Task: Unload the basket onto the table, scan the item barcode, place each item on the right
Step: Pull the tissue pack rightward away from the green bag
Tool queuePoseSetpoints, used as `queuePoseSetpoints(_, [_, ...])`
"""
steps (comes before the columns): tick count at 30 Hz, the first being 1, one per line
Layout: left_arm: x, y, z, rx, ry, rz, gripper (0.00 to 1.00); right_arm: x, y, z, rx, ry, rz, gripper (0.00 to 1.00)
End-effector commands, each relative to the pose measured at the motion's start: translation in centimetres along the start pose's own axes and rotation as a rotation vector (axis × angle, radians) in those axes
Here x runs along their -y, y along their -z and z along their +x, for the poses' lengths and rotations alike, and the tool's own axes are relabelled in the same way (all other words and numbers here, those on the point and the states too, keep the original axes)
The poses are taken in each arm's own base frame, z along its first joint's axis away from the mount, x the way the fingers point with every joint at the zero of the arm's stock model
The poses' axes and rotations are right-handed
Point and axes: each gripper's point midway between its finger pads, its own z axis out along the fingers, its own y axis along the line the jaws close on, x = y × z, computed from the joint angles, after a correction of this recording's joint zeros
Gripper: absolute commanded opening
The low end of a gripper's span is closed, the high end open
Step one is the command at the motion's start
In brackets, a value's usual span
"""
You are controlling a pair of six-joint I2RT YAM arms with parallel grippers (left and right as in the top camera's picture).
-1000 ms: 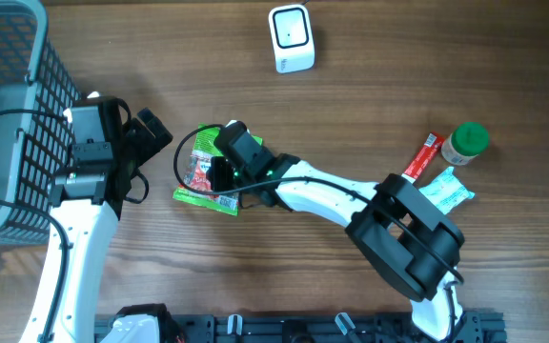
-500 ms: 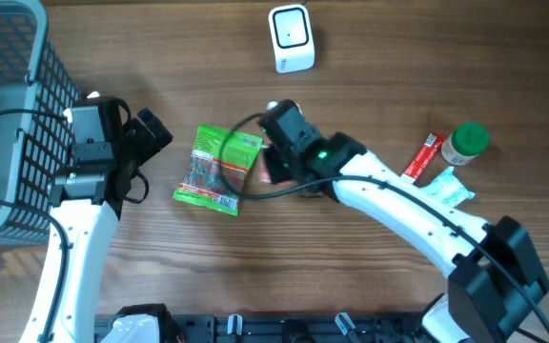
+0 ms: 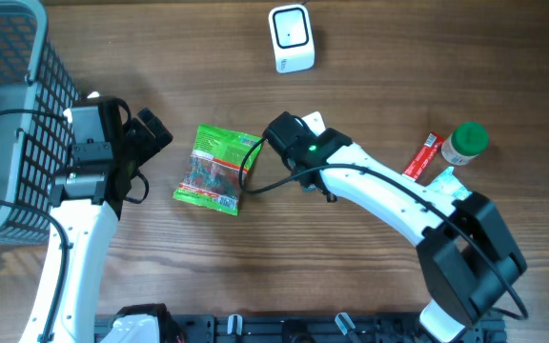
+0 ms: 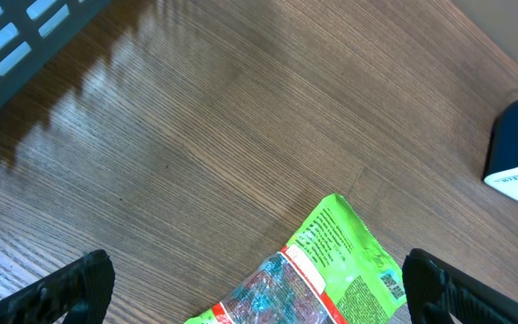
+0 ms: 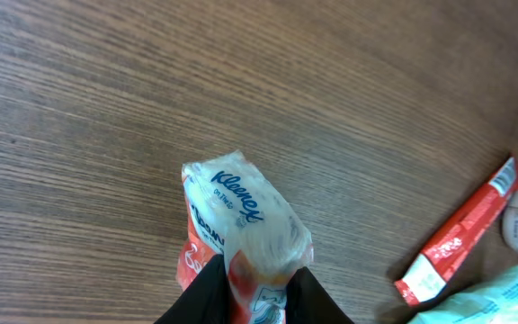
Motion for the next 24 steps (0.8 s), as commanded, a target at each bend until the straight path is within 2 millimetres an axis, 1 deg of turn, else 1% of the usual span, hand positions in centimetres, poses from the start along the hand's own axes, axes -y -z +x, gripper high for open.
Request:
queuePoseSetpoints(1, [-0.3,0.1,-0.3,0.010,-0.003,-0.010,1.00,-0.4,-1.1,0.5,-0.032,0.034,0.008,0.22])
queuePoseSetpoints(3, [-0.3,0.1,-0.3,0.010,-0.003,-0.010,1.00,-0.2,-1.5,0.6,-0.037,0.040,0.030,0.23])
queuePoseSetpoints(7, [-0.3,0.1,-0.3,0.010,-0.003,-0.010,1.00,-0.6,-2.1,0.9,-0.055,0.046,0.023,0.35])
queuePoseSetpoints(13, [-0.3,0.1,-0.3,0.010,-0.003,-0.010,1.00,-1.6,-2.1,0.8,-0.053,0.033,-0.031,0.45])
queuePoseSetpoints(17, [-0.3,0.1,-0.3,0.009,-0.003,-0.010,1.00,-1.6,-2.0,0.4,-0.042,0.026,-0.035,0.47])
queuePoseSetpoints(19, [-0.3,0.1,-0.3,0.009,-0.003,-0.010,1.00,-1.3,-1.8,0.0,-0.036,0.012,-0.036,0.47])
queuePoseSetpoints(24, [-0.3,0.1,-0.3,0.009,-0.003,-0.010,1.00,0.0,-0.3,-1.2,-0.031,-0.044,-0.093,0.47])
